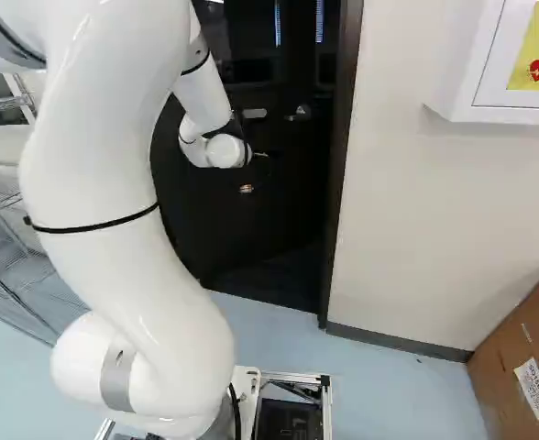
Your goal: Open the door and move inside
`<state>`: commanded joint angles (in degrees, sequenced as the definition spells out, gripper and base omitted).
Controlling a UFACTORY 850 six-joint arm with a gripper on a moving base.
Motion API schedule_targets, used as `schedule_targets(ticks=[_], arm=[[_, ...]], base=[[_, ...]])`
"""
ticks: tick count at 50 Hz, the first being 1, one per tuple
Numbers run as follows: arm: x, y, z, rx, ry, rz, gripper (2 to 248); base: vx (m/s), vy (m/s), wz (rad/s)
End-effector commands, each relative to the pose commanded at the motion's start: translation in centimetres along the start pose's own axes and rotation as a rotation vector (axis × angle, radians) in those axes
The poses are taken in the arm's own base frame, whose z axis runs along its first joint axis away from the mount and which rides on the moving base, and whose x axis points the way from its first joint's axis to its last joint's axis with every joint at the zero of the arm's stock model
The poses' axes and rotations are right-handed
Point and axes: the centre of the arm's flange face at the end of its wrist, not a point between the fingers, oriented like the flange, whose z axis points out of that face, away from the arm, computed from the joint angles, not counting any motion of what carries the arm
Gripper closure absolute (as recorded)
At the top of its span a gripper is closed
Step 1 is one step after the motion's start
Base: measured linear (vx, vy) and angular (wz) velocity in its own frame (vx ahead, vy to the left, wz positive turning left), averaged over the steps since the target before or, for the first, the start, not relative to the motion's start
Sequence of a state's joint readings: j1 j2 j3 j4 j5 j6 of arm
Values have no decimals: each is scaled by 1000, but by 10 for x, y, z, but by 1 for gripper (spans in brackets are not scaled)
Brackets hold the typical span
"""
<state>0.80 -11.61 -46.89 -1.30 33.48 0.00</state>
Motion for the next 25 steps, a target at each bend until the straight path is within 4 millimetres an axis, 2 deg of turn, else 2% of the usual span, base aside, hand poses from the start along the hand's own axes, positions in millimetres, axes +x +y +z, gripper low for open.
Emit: schedule_targets(ticks=[25], arm=[[-7,-1,-49,1,105,0,3]], base=[[0,0,0]])
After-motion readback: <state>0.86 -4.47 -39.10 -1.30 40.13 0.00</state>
